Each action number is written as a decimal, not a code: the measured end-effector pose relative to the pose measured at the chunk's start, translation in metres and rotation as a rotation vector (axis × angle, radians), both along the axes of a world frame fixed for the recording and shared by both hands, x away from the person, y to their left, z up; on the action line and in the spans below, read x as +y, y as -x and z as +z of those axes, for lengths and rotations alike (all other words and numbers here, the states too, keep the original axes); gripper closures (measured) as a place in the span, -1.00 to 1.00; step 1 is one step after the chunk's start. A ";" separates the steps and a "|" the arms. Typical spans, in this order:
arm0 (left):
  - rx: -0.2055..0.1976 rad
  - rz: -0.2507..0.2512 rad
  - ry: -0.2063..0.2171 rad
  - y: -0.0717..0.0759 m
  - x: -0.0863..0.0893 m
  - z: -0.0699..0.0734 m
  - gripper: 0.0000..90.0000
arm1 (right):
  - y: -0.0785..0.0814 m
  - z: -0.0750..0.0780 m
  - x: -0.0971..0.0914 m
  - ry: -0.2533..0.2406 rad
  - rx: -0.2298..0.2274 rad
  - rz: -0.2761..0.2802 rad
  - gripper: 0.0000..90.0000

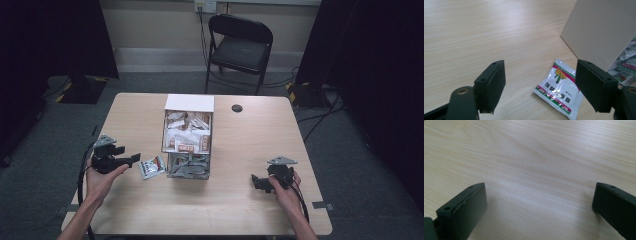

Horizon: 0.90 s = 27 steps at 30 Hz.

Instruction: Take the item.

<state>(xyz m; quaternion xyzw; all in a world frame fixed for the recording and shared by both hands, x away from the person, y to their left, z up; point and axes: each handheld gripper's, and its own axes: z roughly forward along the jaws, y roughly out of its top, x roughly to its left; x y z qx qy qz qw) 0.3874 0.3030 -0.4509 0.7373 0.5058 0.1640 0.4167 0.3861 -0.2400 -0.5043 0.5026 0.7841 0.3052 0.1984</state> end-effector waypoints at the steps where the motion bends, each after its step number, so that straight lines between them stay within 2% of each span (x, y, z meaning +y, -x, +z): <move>1: -0.004 -0.008 0.001 0.002 0.001 0.002 -0.49 | 0.000 0.000 0.000 0.000 0.000 0.000 -1.00; 6: -0.019 -0.012 0.013 0.010 0.005 0.009 -0.54 | 0.000 0.000 0.000 0.000 0.000 0.000 -1.00; 11: -0.017 -0.022 -0.015 0.018 0.009 0.013 -0.56 | 0.000 0.000 0.000 0.000 0.000 0.000 -1.00; 15: -0.027 -0.037 0.002 0.026 0.017 0.018 -0.57 | 0.000 0.000 0.000 0.000 0.000 0.000 -1.00; 18: -0.014 -0.032 -0.024 0.032 0.022 0.019 -0.57 | 0.000 0.000 0.000 0.000 0.000 0.000 -1.00; 20: -0.016 -0.027 -0.034 0.037 0.025 0.018 -0.57 | 0.000 0.000 0.000 0.000 0.000 0.000 -1.00; 22: 0.000 -0.030 -0.038 0.041 0.029 0.016 -0.56 | 0.000 0.000 0.000 0.000 0.000 0.000 -1.00; 27: 0.016 0.021 -0.077 0.049 0.039 0.007 -0.53 | 0.000 0.000 0.000 0.000 0.000 0.000 -1.00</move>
